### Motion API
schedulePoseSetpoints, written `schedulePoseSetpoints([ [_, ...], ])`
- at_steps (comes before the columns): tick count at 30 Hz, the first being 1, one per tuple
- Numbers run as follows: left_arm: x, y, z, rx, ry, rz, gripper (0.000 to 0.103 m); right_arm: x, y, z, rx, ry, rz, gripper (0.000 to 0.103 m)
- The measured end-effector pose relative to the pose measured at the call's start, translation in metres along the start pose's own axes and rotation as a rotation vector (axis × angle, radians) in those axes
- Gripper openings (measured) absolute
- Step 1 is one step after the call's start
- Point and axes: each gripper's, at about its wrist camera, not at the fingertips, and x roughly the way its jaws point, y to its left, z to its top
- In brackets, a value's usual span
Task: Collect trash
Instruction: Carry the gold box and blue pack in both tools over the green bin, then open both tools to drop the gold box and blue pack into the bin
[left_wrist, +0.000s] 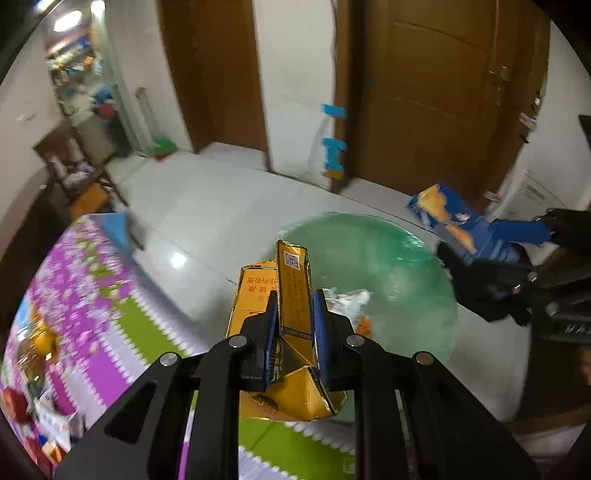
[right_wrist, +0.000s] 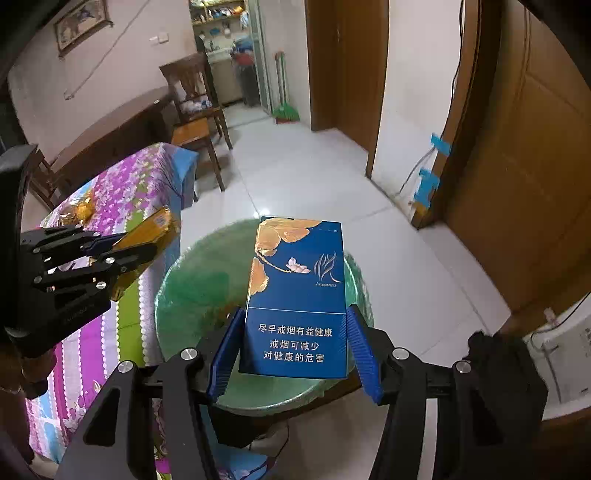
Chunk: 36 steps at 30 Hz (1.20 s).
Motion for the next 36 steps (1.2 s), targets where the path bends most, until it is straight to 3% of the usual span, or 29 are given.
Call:
schedulePoseSetpoints([
  [3, 0.011, 0.003, 0.008, 0.005, 0.04, -0.099, 0.017, 0.015, -0.002, 0.001, 0.02, 0.051, 0.016, 0.057],
  [10, 0.034, -0.002, 0.001, 0.068, 0.095, -0.072, 0.017, 0.036, 0.01, 0.0, 0.022, 0.118, 0.004, 0.057],
  [22, 0.047, 0.004, 0.005, 0.02, 0.101, -0.082, 0.018, 0.075, 0.019, 0.011, 0.042, 0.214, -0.019, 0.057],
  [24, 0.045, 0.005, 0.006, 0.017, 0.09, -0.077, 0.024, 0.075, 0.017, 0.012, 0.047, 0.208, 0.013, 0.058],
  [26, 0.042, 0.007, 0.007, 0.008, 0.08, -0.065, 0.048, 0.076, 0.017, 0.013, 0.048, 0.215, 0.003, 0.076],
  [27, 0.04, 0.008, 0.006, 0.003, 0.074, -0.064, 0.053, 0.075, 0.016, 0.013, 0.056, 0.209, 0.008, 0.078],
  [36, 0.031, 0.005, -0.001, 0.009, 0.051, -0.052, 0.055, 0.069, 0.01, 0.009, 0.071, 0.197, 0.007, 0.076],
])
